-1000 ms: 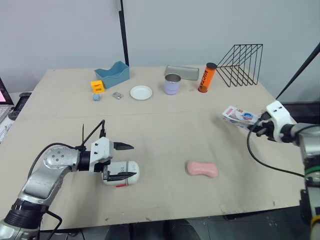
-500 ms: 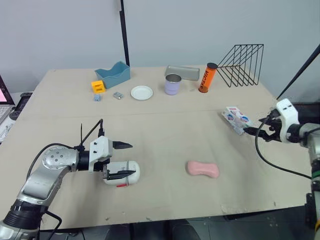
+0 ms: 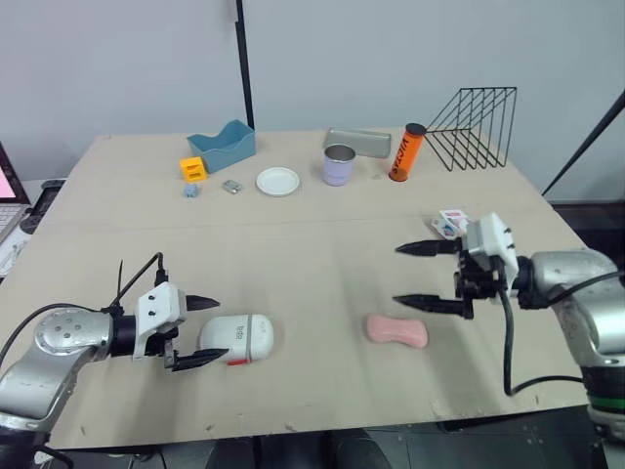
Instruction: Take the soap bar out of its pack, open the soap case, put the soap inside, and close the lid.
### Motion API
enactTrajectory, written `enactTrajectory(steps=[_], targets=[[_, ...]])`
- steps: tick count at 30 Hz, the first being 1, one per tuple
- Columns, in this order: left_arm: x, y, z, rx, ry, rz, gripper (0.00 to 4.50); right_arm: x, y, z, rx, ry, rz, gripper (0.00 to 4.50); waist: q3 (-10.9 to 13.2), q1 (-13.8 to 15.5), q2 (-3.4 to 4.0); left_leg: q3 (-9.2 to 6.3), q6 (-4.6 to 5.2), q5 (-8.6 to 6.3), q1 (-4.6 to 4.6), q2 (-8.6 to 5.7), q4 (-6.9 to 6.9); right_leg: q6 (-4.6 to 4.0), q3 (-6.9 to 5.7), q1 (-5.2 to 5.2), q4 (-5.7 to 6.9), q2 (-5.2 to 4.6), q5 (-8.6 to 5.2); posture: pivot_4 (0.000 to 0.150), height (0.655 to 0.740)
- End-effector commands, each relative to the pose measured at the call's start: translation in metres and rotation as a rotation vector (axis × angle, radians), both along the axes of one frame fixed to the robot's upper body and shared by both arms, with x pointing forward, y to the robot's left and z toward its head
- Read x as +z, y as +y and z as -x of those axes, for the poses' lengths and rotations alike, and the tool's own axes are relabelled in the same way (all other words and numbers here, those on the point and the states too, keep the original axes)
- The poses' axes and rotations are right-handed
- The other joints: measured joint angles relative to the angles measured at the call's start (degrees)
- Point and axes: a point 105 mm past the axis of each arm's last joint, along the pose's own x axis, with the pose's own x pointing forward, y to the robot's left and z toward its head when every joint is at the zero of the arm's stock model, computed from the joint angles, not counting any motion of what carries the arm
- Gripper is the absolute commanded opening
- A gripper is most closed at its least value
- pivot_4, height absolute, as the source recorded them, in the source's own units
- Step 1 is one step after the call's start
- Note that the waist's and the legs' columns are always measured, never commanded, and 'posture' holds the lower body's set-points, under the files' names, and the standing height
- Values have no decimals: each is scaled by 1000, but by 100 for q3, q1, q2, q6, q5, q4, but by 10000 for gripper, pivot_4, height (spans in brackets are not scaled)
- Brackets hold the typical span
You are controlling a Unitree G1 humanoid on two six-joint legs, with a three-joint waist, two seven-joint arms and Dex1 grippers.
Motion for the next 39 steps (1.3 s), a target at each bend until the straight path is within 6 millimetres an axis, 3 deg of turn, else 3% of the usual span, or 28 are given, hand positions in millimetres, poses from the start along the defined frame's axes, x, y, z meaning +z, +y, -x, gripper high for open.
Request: enactTrajectory(steps=[1,9,17,29,39], targets=[[16,4,8,-34,-51,-20,45000,14,15,12,102,-36,-42,43878,-3,3,-7,7,0,0,1,-4,3,0,-4,1,-2,-15,0,1500,7393],[7,9,9,-52,-95,-101,45000,1,28,12,145,10,-61,43878,-7,2,-18,16,0,-2,0,-11,1,-47,-36,-3,-4,-50,19,1500,7393],[1,2,3,-90,-96,-95,45000,-13,42,17,173,9,-46,43878,-7,3,-20,11,2,-3,0,-9,0,-48,-44,-3,-4,-42,14,1500,7393],[-26,-7,0,-163,-25,-116,45000,-23,40,20,151,3,-7,43878,-9,5,-25,12,2,-3,0,-8,0,-48,-45,-2,-4,-38,14,1500,7393],[-30,-6,-6,-170,-20,-138,45000,-25,38,23,130,5,0,43878,-10,2,-26,11,2,-3,-1,-6,0,-47,-46,-2,-4,-37,14,1500,7393]])
